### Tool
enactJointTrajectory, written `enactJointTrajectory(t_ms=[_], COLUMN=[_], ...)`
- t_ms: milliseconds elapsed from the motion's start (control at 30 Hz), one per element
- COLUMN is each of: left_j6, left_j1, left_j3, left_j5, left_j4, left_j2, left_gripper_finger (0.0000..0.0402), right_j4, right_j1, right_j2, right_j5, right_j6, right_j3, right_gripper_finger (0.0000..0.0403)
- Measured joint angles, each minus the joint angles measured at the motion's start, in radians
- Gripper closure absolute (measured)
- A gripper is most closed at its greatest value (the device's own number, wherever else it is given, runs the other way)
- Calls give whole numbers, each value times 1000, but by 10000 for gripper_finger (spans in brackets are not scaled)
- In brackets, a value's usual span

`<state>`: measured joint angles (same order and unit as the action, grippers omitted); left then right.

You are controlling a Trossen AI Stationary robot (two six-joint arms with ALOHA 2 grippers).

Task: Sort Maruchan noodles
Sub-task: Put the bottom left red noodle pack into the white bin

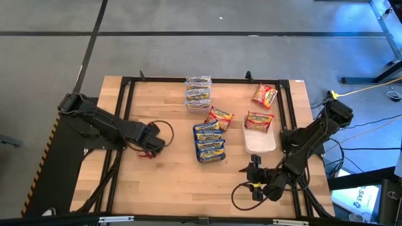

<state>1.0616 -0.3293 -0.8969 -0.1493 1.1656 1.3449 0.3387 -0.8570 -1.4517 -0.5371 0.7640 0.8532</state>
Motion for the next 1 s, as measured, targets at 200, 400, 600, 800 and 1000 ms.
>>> enactJointTrajectory(t_ms=[200, 400, 600, 800, 1000], left_j6=[2, -135, -230, -172, -101], left_j1=[75, 116, 59, -54, -163], left_j3=[105, 207, 199, 194, 190], left_j5=[14, 94, 157, 149, 113], left_j4=[67, -134, -308, -567, -836], left_j2=[-1, -5, -3, 30, 135], left_gripper_finger=[203, 203, 203, 203, 203], right_j4=[-1, -1, 1, -2, -142], right_j1=[0, 0, 0, -1, -1], right_j2=[0, 0, 0, -12, -80], right_j5=[-12, -11, 28, 33, 59], right_j6=[3, 8, 63, 166, 207], right_j3=[0, 0, 0, 1, 2], right_gripper_finger=[167, 167, 167, 167, 167])
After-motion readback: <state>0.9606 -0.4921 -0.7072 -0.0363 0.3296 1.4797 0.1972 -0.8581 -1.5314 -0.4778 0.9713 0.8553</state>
